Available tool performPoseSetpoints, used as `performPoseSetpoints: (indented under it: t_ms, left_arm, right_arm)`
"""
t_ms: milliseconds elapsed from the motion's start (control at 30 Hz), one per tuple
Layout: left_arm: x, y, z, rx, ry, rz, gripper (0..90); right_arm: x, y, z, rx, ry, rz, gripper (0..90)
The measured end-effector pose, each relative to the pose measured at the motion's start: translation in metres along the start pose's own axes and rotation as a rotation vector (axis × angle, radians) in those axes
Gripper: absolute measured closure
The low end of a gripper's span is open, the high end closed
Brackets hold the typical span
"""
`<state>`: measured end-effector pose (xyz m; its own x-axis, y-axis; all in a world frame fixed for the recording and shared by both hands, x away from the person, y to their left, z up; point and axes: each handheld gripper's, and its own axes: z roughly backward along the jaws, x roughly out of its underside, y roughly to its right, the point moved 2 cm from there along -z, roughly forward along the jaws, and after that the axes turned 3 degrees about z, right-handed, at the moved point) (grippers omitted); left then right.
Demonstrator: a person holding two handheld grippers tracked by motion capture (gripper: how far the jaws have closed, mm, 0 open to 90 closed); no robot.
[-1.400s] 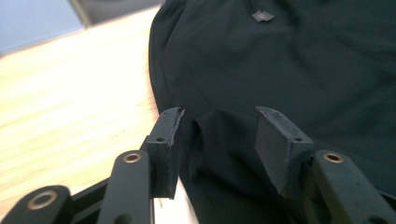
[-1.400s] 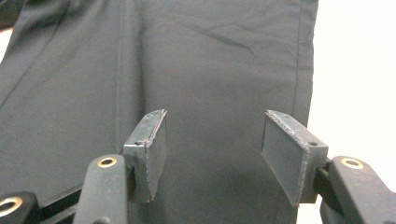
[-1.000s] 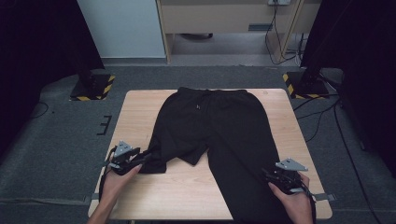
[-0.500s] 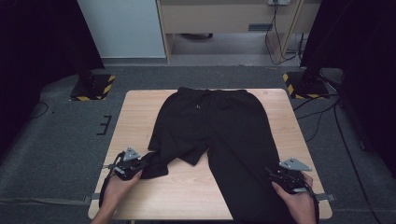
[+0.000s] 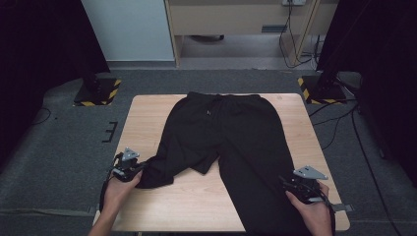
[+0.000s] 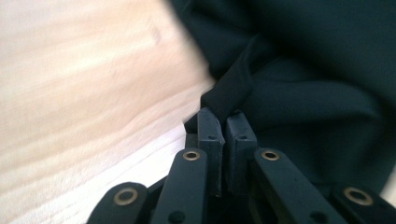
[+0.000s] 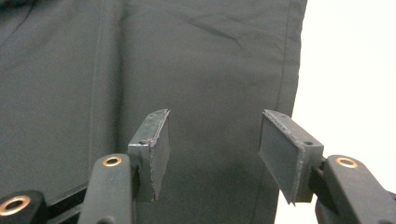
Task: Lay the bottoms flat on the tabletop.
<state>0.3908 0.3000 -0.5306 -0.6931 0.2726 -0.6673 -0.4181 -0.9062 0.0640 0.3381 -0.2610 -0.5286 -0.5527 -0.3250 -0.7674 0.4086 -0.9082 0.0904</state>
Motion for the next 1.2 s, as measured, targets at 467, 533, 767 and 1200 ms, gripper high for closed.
performPoseSetpoints:
  t_ms: [467, 533, 767, 1200]
  left_arm:
    - [0.026, 0.016, 0.018, 0.019, 0.117, -0.053, 37.2]
    - [0.028, 0.020, 0.010, 0.016, 0.078, -0.074, 31.3]
    - [0.033, 0.031, 0.016, 0.010, 0.047, -0.105, 69.3]
    - [0.063, 0.064, 0.074, 0.065, 0.069, -0.146, 64.6]
  right_arm:
    - [0.002, 0.003, 0.001, 0.001, -0.006, -0.001, 43.7]
    - [0.002, 0.003, -0.001, 0.001, -0.012, 0.000, 43.6]
    - [0.001, 0.002, -0.001, 0.001, -0.007, -0.004, 43.5]
    - [-0.001, 0.003, -0.005, -0.004, -0.011, 0.000, 43.2]
